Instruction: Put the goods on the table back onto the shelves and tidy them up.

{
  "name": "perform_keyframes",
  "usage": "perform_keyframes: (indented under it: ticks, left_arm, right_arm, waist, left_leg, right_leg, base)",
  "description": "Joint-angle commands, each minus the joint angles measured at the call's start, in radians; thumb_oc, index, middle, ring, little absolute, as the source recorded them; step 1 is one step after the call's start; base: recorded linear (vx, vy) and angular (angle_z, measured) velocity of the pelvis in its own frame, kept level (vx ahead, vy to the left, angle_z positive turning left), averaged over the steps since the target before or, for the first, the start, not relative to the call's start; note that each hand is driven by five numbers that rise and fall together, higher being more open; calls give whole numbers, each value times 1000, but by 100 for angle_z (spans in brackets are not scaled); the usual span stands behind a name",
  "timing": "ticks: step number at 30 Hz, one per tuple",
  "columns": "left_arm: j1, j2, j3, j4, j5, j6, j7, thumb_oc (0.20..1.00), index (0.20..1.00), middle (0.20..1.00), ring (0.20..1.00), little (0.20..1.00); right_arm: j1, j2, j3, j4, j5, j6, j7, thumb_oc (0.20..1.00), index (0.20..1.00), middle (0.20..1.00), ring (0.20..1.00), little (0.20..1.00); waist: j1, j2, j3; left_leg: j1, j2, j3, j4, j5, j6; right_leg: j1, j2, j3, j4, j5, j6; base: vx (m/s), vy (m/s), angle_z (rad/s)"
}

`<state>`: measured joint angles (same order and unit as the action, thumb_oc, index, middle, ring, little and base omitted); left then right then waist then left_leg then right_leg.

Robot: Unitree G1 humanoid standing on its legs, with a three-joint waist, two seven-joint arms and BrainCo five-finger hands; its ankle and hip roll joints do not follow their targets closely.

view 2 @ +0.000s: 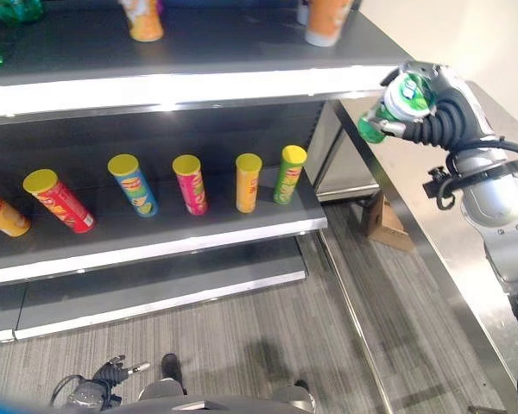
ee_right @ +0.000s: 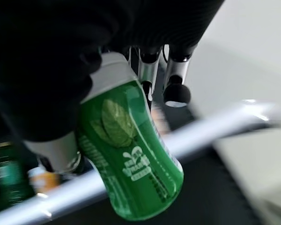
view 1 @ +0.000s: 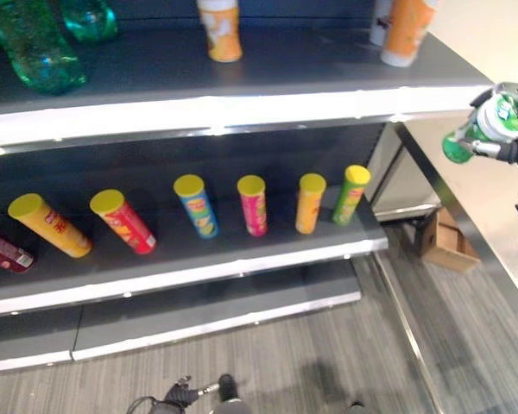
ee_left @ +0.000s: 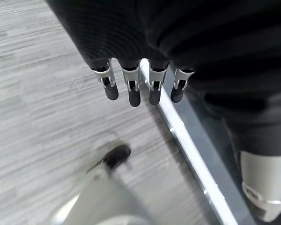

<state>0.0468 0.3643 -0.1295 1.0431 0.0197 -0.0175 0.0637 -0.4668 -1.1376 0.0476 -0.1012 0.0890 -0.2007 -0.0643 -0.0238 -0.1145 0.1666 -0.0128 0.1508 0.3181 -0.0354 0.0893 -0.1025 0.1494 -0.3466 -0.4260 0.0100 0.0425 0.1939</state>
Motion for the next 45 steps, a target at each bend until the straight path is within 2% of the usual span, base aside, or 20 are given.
perform_keyframes:
  ticks: [1, 2, 3, 4, 7, 9, 11, 12, 13, 14, 16, 17, 19, 22, 23, 24, 29, 32, 37, 45]
  left_arm:
    - [-6, 23, -9, 18, 3, -28, 23, 1000, 1000, 1000, 1000, 1000]
    - [-7, 27, -6, 19, 0, -29, 26, 1000, 1000, 1000, 1000, 1000]
    - [-8, 33, -5, 18, 0, -28, 29, 1000, 1000, 1000, 1000, 1000]
    - [-9, 39, -4, 13, 0, -27, 28, 1000, 1000, 1000, 1000, 1000]
    - [-2, 49, -4, 12, -2, -25, 23, 1000, 1000, 1000, 1000, 1000]
    - [-2, 53, -4, 11, -2, -25, 23, 1000, 1000, 1000, 1000, 1000]
    - [-9, 65, -3, 9, -7, -23, 20, 1000, 1000, 1000, 1000, 1000]
    - [-16, 70, -3, 7, -13, -24, 20, 1000, 1000, 1000, 1000, 1000]
    - [-34, 84, -13, 5, -27, -26, 16, 1000, 1000, 1000, 1000, 1000]
    - [-34, 82, -10, 5, -27, -26, 16, 1000, 1000, 1000, 1000, 1000]
    - [-36, 104, -8, 13, -28, -25, 22, 1000, 1000, 1000, 1000, 1000]
    - [-29, 96, -5, 1, -46, -23, 15, 1000, 1000, 1000, 1000, 1000]
    - [-27, 72, -10, -4, -68, -28, 16, 1000, 1000, 1000, 1000, 1000]
    - [-16, 58, -11, 10, -81, -28, 14, 1000, 1000, 1000, 1000, 1000]
    - [-16, 56, -10, 10, -81, -28, 14, 1000, 1000, 1000, 1000, 1000]
    - [1, 44, -19, 41, -73, -23, 16, 1000, 1000, 1000, 1000, 1000]
    - [18, 28, -31, 76, -57, -18, 19, 1000, 1000, 1000, 1000, 1000]
    - [18, 14, -38, 98, -60, -17, 31, 1000, 1000, 1000, 1000, 1000]
    - [15, 2, -46, 93, -71, -16, 38, 1000, 1000, 1000, 1000, 1000]
    - [7, -3, -58, 90, -72, -16, 47, 1000, 1000, 1000, 1000, 1000]
  right_arm:
    - [-163, -107, 105, 22, -18, -10, -15, 200, 200, 200, 200, 200]
    - [-199, -117, 139, 18, -32, -7, -18, 200, 200, 200, 200, 200]
    - [-248, -128, 176, 10, -44, -5, -22, 200, 200, 200, 200, 200]
    - [-270, -145, 190, 1, -45, -5, -20, 200, 200, 200, 200, 200]
    - [-305, -176, 210, -24, -39, -10, -20, 200, 200, 200, 200, 200]
    - [-306, -178, 210, -26, -30, -15, -18, 200, 200, 200, 200, 200]
    - [-325, -200, 218, -33, -24, -14, -10, 200, 200, 200, 200, 200]
    - [-355, -214, 240, -36, -16, -13, -6, 200, 200, 200, 200, 200]
    - [-434, -225, 297, -29, 2, -6, 2, 200, 200, 200, 200, 200]
    - [-450, -224, 312, -25, 2, -6, 1, 200, 200, 200, 200, 200]
    - [-578, -228, 440, 29, -3, -2, 6, 200, 200, 200, 200, 200]
    - [-619, -207, 494, 48, 4, 4, 15, 200, 200, 200, 200, 200]
    - [-667, -162, 554, 157, 28, 27, 22, 200, 200, 200, 200, 200]
    - [-703, -121, 593, 242, 63, 31, 33, 200, 200, 200, 200, 200]
    - [-712, -120, 601, 245, 64, 30, 32, 200, 200, 200, 200, 200]
    - [-722, -59, 610, 335, 98, 36, 36, 200, 200, 200, 200, 200]
    - [-742, 16, 615, 453, 118, 44, 28, 200, 200, 200, 200, 200]
    - [-763, 102, 611, 606, 92, 69, -1, 200, 200, 200, 200, 200]
    - [-774, 158, 610, 639, 64, 94, -10, 200, 200, 200, 200, 200]
    - [-762, 207, 589, 644, 83, 98, -17, 200, 200, 200, 200, 200]
  waist:
    - [34, 8, -42]
    - [35, 5, -43]
    - [37, -2, -39]
    - [36, -7, -35]
    - [31, -14, -24]
    - [31, -15, -22]
    - [30, -20, -16]
    - [27, -16, -16]
    - [28, -22, -13]
    - [26, -19, -15]
    - [39, -36, -7]
    - [40, -39, -13]
    - [53, -33, -47]
    - [69, -21, -60]
    - [66, -19, -60]
    - [85, -12, -70]
    - [101, -5, -76]
    - [115, -3, -76]
    - [119, -1, -74]
    - [120, -7, -71]
  left_leg:
    - [34, 27, 5, 1, -104, -20]
    - [43, 12, 6, -8, -110, -11]
    - [62, -15, 3, -27, -117, 6]
    - [72, -27, 1, -36, -120, 13]
    - [92, -44, -4, -46, -130, 29]
    - [92, -43, -5, -46, -132, 29]
    - [90, -36, -14, -48, -130, 23]
    - [86, -28, -21, -48, -128, 16]
    - [84, -24, -32, -47, -126, 6]
    - [82, -23, -31, -48, -123, 6]
    - [81, -18, -41, -29, -128, -5]
    - [74, -19, -52, -15, -126, -8]
    - [51, 0, -85, -1, -118, -27]
    - [46, 14, -111, 9, -114, -38]
    - [46, 15, -113, 10, -115, -39]
    - [46, 23, -125, 18, -114, -46]
    - [52, 24, -134, 22, -117, -48]
    - [56, 23, -139, 25, -118, -46]
    - [62, 18, -142, 19, -117, -42]
    - [69, 10, -142, 12, -122, -36]
  right_leg:
    - [-66, 3, 49, 67, -60, 43]
    - [-73, -10, 51, 90, -56, 48]
    - [-93, -43, 58, 159, -35, 49]
    - [-110, -56, 67, 197, -10, 51]
    - [-148, -65, 89, 282, 23, 47]
    - [-156, -64, 91, 302, 19, 47]
    - [-171, -37, 113, 279, -4, 39]
    - [-176, -7, 135, 241, -36, 34]
    - [-191, 36, 182, 140, -47, 32]
    - [-192, 37, 182, 134, -42, 31]
    - [-170, 59, 206, 24, -53, 33]
    - [-159, 64, 219, 7, -48, 24]
    - [-103, 99, 190, -54, -34, 21]
    - [-62, 118, 161, -79, -46, 11]
    - [-60, 119, 159, -80, -46, 11]
    - [-30, 126, 138, -86, -58, 3]
    - [-8, 132, 120, -87, -69, -5]
    - [-2, 129, 109, -81, -71, -9]
    - [2, 124, 100, -71, -70, -10]
    - [-3, 107, 90, -56, -64, -2]
  base:
    - [71, 219, -5]
    - [112, 350, 0]
    - [86, 261, 9]
    - [82, 228, 14]
    - [52, 96, 6]
    - [0, 0, 0]
    - [27, -56, 5]
    - [12, -133, 11]
    - [0, -110, 18]
    - [-6, -142, 19]
    - [-8, -123, 17]
    - [33, -214, 36]
    - [69, -250, 37]
    - [45, -117, 36]
    - [61, -125, 43]
    - [59, -105, 34]
    - [30, -47, 27]
    - [25, -22, 6]
    - [28, -3, 14]
    - [12, 5, 1]
